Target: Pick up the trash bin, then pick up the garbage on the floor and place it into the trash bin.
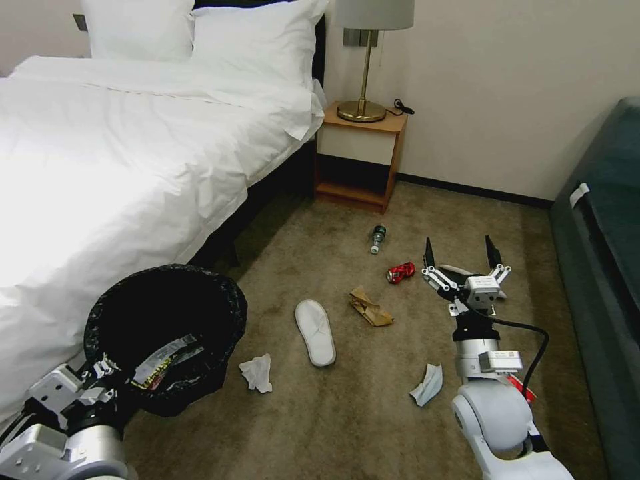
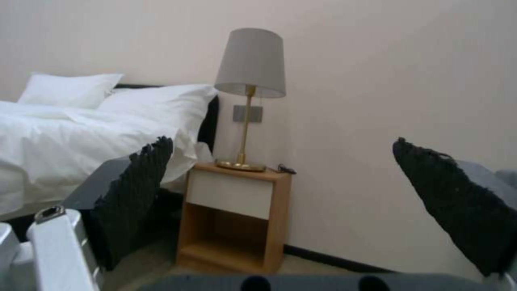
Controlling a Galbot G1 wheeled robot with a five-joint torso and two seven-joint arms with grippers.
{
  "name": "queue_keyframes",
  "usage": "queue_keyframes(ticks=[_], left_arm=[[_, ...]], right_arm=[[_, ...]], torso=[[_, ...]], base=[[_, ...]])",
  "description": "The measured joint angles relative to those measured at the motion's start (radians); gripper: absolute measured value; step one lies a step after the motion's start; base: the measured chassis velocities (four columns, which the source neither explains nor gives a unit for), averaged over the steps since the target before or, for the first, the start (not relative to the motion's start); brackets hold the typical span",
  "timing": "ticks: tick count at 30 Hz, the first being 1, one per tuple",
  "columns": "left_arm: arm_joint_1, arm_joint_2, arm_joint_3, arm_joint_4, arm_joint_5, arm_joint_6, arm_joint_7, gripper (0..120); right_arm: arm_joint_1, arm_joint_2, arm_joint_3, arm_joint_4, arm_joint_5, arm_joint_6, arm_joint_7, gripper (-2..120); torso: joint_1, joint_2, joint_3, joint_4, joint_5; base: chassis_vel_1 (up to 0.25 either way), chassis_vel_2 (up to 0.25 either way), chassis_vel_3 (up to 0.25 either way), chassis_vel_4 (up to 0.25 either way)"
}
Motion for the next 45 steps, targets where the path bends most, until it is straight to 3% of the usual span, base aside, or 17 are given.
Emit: queue_keyframes(ticks=[45], left_arm=[[-0.009,0.009,0.020,0.021,0.001,-0.028,0.003,4]], right_arm=[[0.006,0.009,-0.052,-0.064,0.023,0.009,-0.024,100]], torso=[[0.000,0.000,0.000,0.0001,0.0001]], base=[[0.000,0.000,0.000,0.000]])
